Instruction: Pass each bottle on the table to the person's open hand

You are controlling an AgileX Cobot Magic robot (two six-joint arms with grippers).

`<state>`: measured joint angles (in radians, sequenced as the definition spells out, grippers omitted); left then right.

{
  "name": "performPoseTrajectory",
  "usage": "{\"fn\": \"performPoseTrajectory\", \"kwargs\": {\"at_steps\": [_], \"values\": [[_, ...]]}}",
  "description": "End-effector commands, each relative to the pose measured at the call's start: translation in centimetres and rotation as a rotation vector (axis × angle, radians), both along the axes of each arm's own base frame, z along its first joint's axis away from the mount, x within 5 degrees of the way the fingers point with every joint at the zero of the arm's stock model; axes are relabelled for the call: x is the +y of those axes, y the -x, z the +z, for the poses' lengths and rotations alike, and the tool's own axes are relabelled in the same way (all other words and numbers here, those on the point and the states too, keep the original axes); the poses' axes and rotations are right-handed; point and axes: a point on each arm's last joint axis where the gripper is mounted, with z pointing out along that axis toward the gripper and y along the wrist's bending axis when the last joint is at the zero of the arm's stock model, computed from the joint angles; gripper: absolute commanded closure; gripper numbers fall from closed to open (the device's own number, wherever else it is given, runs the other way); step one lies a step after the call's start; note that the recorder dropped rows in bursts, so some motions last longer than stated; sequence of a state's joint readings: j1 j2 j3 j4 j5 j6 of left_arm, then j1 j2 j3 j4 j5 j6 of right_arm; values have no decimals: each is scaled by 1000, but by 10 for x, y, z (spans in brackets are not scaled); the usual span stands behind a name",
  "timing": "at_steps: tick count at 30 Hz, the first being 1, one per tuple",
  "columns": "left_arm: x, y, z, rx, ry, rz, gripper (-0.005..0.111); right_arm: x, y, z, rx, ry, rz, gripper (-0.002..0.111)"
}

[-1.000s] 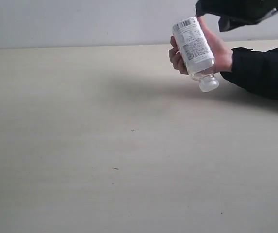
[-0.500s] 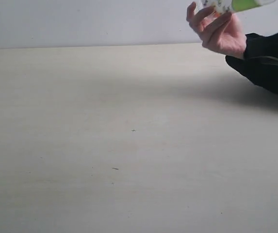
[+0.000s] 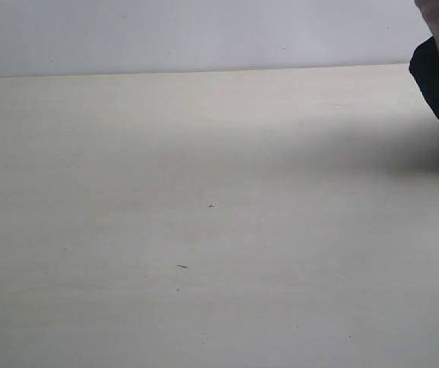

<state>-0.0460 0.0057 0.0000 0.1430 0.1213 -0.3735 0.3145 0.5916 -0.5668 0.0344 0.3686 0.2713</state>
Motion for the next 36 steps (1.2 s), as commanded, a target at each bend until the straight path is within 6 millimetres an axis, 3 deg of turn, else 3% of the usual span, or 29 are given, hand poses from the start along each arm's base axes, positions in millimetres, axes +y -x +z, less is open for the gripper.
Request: {"fn": "performPoseTrajectory", "kwargs": {"at_steps": [1, 7, 14, 36], "values": [[0, 0, 1, -16, -3, -7, 107, -12, 32, -33, -129, -74, -18, 108], [0, 0, 1, -16, -3, -7, 107, -26, 57, -81, -188, -85, -116, 108], [0, 0, 1, -16, -3, -7, 107, -31, 61, -118, -253, -69, -189, 108], [0, 0, 1, -16, -3, -7, 107, -33, 60, -119, -325, 135, -181, 108]]}}
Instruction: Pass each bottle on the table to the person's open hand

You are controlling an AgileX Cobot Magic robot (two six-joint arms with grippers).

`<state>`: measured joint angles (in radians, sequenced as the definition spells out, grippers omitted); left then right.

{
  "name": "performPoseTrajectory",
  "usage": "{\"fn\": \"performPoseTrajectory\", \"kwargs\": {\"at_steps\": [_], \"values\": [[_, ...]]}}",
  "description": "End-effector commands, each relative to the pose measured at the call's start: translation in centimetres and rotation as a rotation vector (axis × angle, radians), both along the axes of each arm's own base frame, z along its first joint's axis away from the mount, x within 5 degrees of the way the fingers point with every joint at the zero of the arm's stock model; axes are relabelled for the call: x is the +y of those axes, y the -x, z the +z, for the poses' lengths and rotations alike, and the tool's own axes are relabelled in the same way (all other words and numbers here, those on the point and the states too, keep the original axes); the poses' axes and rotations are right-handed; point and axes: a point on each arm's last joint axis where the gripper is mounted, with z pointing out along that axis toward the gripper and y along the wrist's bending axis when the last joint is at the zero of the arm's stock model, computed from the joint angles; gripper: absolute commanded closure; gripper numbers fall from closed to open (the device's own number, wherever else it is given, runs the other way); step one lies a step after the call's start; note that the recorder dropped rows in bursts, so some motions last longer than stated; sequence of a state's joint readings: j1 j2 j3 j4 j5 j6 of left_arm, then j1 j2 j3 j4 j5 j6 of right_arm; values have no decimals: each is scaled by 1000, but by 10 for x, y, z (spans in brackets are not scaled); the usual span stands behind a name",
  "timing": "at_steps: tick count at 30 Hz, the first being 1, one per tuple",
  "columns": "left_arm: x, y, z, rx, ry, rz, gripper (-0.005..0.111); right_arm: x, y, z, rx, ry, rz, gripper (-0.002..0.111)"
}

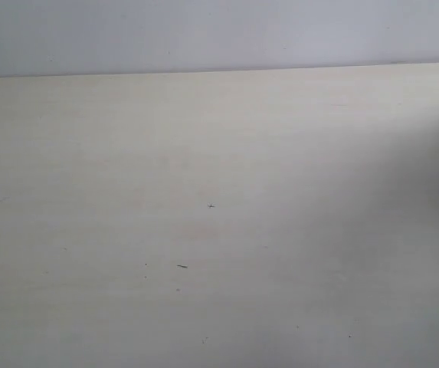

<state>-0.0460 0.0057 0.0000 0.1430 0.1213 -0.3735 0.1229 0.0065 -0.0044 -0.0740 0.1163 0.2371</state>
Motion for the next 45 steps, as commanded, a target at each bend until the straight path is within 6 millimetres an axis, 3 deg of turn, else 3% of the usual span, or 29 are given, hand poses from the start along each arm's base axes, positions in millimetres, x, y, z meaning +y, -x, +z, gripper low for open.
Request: {"fn": "performPoseTrajectory", "kwargs": {"at_steps": [1, 45], "values": [[0, 0, 1, -16, -3, -7, 107, 0, 0, 0, -21, 71, 0, 108], [0, 0, 1, -16, -3, -5, 107, 0, 0, -1, -17, 71, -5, 108]]}}
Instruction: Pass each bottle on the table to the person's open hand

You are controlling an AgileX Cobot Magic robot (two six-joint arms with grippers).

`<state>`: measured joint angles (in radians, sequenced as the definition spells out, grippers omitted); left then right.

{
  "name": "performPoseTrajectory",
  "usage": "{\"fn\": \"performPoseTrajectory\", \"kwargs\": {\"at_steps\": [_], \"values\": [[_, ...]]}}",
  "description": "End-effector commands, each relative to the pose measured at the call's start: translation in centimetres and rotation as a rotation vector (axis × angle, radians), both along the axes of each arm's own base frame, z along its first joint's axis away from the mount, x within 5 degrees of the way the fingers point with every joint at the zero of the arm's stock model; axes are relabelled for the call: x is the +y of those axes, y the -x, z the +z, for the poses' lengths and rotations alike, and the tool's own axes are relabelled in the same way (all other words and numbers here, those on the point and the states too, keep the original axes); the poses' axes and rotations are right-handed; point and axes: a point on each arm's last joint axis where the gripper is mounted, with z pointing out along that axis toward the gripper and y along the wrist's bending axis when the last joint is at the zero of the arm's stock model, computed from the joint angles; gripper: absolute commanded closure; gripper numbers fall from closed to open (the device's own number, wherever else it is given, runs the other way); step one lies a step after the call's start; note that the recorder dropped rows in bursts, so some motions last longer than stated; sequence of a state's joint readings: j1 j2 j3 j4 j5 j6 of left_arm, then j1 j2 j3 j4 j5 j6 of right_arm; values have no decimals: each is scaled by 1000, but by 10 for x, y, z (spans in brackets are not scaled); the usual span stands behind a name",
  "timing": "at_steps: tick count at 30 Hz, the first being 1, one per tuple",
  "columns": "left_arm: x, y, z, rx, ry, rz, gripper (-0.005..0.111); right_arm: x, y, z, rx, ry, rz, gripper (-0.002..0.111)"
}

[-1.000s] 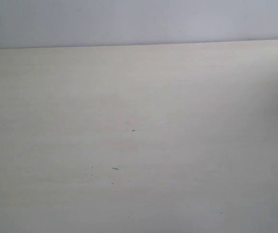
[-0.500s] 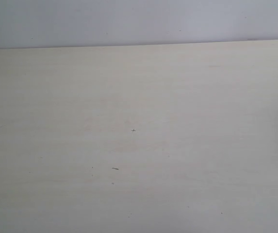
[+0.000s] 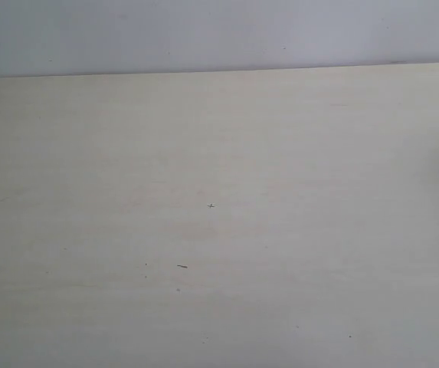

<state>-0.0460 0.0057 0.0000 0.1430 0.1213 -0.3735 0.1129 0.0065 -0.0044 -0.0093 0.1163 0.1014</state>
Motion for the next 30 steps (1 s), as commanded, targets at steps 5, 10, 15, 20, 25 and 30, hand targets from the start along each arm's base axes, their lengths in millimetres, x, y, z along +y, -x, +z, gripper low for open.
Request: {"fn": "performPoseTrajectory", "kwargs": {"at_steps": [5, 10, 15, 20, 25, 30], "values": [[0, 0, 1, -16, -3, -5, 107, -2, 0, 0, -9, 0, -31, 108], [0, 0, 1, -16, -3, -5, 107, -4, 0, 0, -9, 0, -78, 108], [0, 0, 1, -16, -3, -5, 107, -4, 0, 0, -9, 0, -78, 108], [0, 0, 1, -16, -3, -5, 107, -4, 0, 0, -9, 0, -78, 108], [0, 0, 1, -16, -3, -5, 107, -4, 0, 0, -9, 0, -78, 108], [0, 0, 1, -16, -3, -5, 107, -4, 0, 0, -9, -1, -78, 108]]}}
